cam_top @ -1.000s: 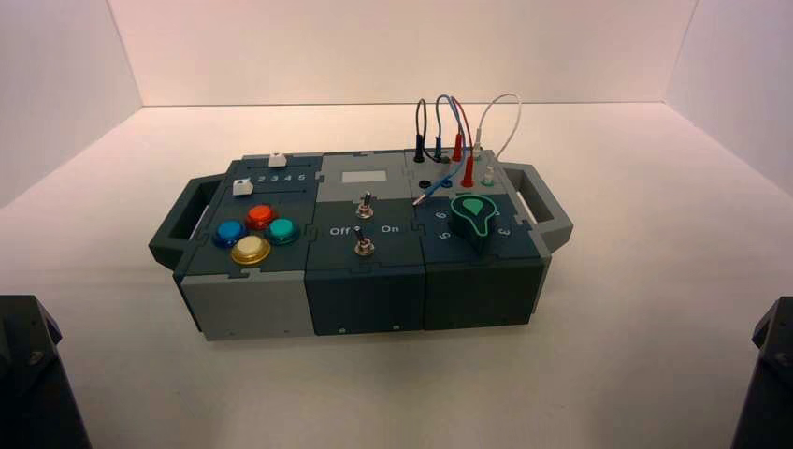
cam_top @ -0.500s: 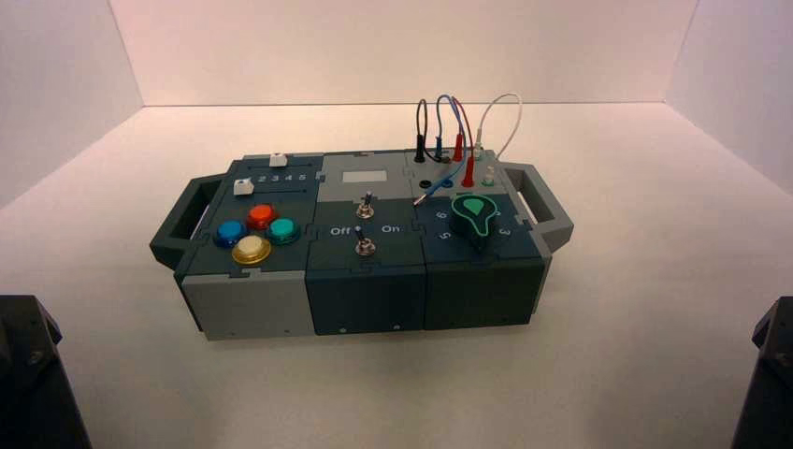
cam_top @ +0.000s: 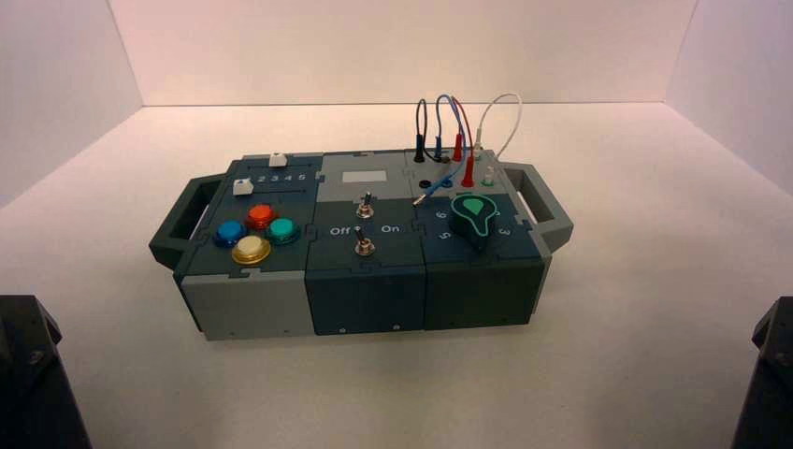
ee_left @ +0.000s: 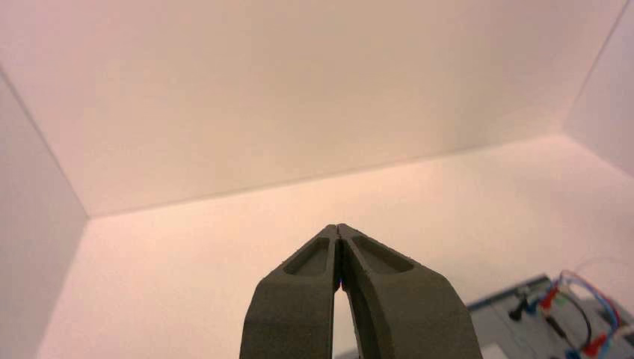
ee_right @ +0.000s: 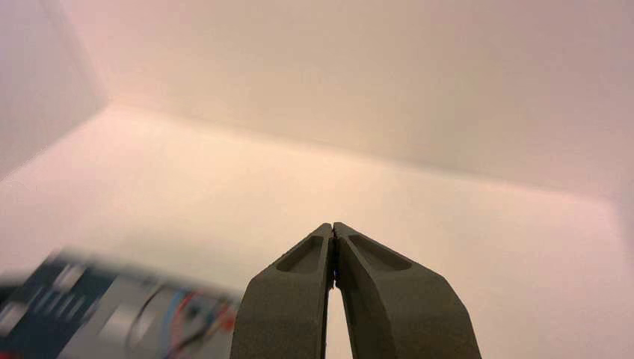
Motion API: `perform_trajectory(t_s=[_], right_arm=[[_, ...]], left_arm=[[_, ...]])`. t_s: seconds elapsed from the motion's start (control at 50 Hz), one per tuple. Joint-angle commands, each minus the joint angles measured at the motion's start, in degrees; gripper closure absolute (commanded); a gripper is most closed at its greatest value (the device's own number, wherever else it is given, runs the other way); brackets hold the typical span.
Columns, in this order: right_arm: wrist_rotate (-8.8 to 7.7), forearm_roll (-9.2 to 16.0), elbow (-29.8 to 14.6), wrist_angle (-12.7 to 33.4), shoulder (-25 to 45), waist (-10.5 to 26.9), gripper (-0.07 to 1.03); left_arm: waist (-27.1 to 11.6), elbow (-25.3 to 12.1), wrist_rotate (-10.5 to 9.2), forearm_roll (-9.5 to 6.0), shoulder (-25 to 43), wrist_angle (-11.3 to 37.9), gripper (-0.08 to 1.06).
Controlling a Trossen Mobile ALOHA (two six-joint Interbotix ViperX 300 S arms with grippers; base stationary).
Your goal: Rotate the box counterclockwise.
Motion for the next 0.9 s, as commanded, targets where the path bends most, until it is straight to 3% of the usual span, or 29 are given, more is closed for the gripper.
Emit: perform_trajectory(t_s=[0.02,0.16,0.38,0.54,0.66,0.9], right_arm=[[0.62,0.53,-3.16,5.98,1.85,5.89,0.99],[1.41,2.64,-4.57,13.36,4.13,13.54,0.99],[1.41,11.16,-4.57,21.36,6.86,19.86,0.99],[1.41,15.12,-3.87,24.08,9.32,24.17,0.99],[1.32,16.61,-3.34,25.14,12.30,27.07,0.99],[1.32,20.57,-1.32,25.31,17.49,31.99,0.99]], left_arm=[[0.00,-2.72,0.09,-0.26,4.13,0.53,1.01],[0.00,-5.45,0.00,-0.53,10.99,2.37,1.01],[-0.62,-10.02,-0.79,-1.23,21.71,5.01,1.01],[-0.79,-13.80,-1.14,-1.76,28.92,5.27,1.01],[-1.05,-16.70,-1.23,-1.93,33.93,5.27,1.01],[-2.02,-21.88,-1.32,-3.87,44.47,5.27,1.01]])
